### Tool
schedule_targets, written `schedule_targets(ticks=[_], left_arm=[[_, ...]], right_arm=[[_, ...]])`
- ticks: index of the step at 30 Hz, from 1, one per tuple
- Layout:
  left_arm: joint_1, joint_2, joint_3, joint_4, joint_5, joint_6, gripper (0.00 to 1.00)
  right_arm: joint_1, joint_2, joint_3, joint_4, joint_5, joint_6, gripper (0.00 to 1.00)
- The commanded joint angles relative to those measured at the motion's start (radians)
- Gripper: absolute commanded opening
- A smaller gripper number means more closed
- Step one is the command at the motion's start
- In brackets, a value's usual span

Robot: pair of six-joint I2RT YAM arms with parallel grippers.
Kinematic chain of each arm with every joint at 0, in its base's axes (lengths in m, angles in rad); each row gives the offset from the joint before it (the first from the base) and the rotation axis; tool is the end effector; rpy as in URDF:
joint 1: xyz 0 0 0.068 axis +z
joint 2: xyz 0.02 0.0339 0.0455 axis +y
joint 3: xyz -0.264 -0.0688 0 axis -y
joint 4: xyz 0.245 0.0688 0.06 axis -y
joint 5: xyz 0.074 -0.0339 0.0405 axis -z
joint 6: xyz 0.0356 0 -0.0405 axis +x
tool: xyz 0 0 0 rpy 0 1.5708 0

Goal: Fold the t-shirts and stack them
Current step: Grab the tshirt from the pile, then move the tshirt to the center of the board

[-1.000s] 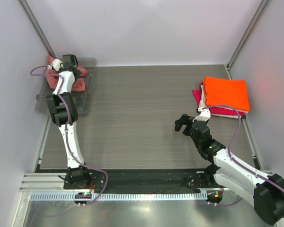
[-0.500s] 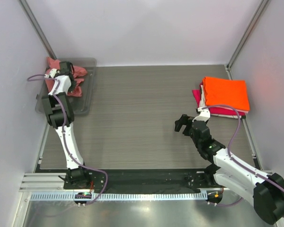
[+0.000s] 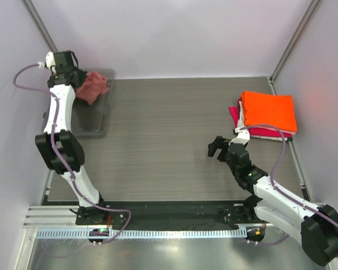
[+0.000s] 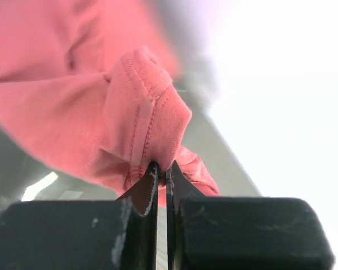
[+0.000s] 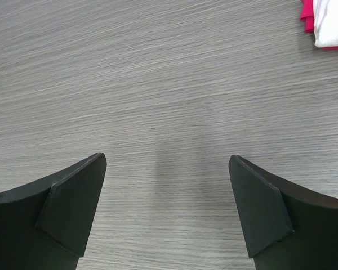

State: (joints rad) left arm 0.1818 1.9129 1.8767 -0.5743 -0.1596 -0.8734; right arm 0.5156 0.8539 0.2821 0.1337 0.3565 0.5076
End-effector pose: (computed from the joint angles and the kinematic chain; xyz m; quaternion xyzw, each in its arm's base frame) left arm 0.4366 0.0860 0.3507 -0.4769 0.7453 -0.0896 0.4571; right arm 0.1647 0.0791 0.1848 0.0918 0.8309 0.1281 0.5337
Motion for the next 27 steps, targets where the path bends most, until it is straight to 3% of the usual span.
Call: schedule_targets(ticks=[1, 3, 6, 9, 11, 13, 15, 22, 27], left_arm=[[-0.172, -0.239, 0.087, 0.042, 0.095, 0.050, 0.00], [-0.389, -0.297, 0.136, 0.068, 0.054, 0.097, 0.00], [-0.587, -0.333, 0.251, 0.092, 0.071, 0.093, 0.00], [-0.710, -0.319, 0.324, 0.117, 0.133, 0.077, 0.00], [-0.731, -0.327, 0.322, 0.123, 0.157, 0.061, 0.00], [-0.729, -0.353, 0.247, 0.175, 0.206, 0.045, 0.00], [-0.728, -0.405, 0.179, 0.179, 0.169, 0.057, 0.00], [-0.674, -0.652, -0.499, 0.309, 0.076, 0.005, 0.00], [-0.579, -0.823, -0.804, 0.268, 0.000, -0.015, 0.00]], right_arm=[[0.001, 0.000, 0.022, 0.026, 0.024, 0.003, 0.96], [0.001, 0.002, 0.022, 0.029, 0.024, 0.000, 0.96], [0.001, 0.008, 0.026, 0.029, 0.027, 0.002, 0.96], [0.001, -0.001, 0.029, 0.014, 0.038, 0.005, 0.96], [0.000, -0.015, 0.025, 0.009, 0.042, 0.006, 0.96], [0.001, -0.038, 0.017, 0.007, 0.045, 0.006, 0.96], [0.001, -0.052, 0.011, 0.007, 0.045, 0.008, 0.96], [0.001, -0.119, -0.017, 0.009, 0.035, 0.000, 0.93], [0.001, -0.125, -0.031, 0.040, -0.025, -0.026, 0.82]])
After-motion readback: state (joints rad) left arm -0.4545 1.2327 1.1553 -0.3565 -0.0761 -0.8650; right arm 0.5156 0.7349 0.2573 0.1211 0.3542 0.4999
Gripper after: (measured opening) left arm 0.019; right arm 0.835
